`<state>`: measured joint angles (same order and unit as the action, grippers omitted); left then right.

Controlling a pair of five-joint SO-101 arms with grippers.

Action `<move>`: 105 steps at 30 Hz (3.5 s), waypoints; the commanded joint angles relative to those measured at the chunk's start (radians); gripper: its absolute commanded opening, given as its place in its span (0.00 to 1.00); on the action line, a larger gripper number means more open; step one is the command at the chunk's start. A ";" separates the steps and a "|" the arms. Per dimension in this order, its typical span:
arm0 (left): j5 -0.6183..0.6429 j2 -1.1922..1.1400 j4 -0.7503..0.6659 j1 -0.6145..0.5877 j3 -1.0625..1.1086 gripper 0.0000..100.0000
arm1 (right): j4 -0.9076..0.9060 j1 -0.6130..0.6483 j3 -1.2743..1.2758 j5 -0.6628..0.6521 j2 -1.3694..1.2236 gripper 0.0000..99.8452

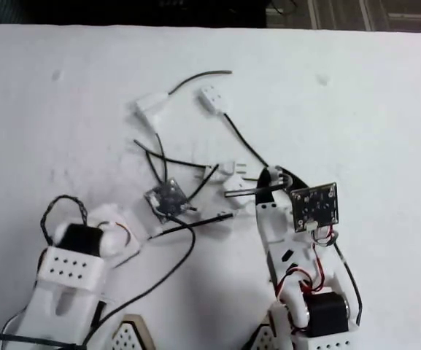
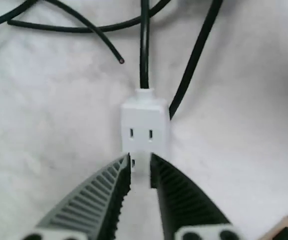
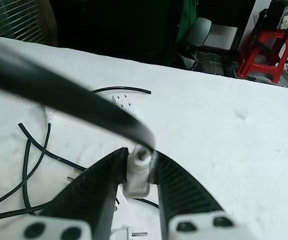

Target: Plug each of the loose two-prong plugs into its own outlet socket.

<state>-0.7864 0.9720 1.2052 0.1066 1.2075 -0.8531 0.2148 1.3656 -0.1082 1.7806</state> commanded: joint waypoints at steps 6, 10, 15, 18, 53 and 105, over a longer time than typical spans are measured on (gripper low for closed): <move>0.006 0.024 0.005 -0.071 -0.012 0.27 | 0.016 0.001 -0.006 -0.012 0.005 0.02; 0.006 -0.022 -0.025 -0.071 -0.015 0.27 | 0.016 0.001 -0.006 -0.012 0.005 0.02; 0.006 -0.214 -0.101 -0.077 -0.080 0.27 | 0.016 0.001 -0.006 -0.012 0.005 0.02; 0.006 -0.374 -0.100 -0.077 -0.175 0.27 | 0.016 0.001 -0.006 -0.012 0.005 0.02; 0.307 -0.733 -0.227 0.001 -0.407 0.05 | 0.016 0.001 -0.006 -0.012 0.007 0.02; 0.244 -0.490 0.117 -0.199 -0.620 0.02 | -0.021 0.042 -0.006 -0.048 0.004 0.02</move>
<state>-0.5332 0.4427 1.2850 -0.0560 0.6398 -0.8684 0.2547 1.3656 -0.1450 1.7806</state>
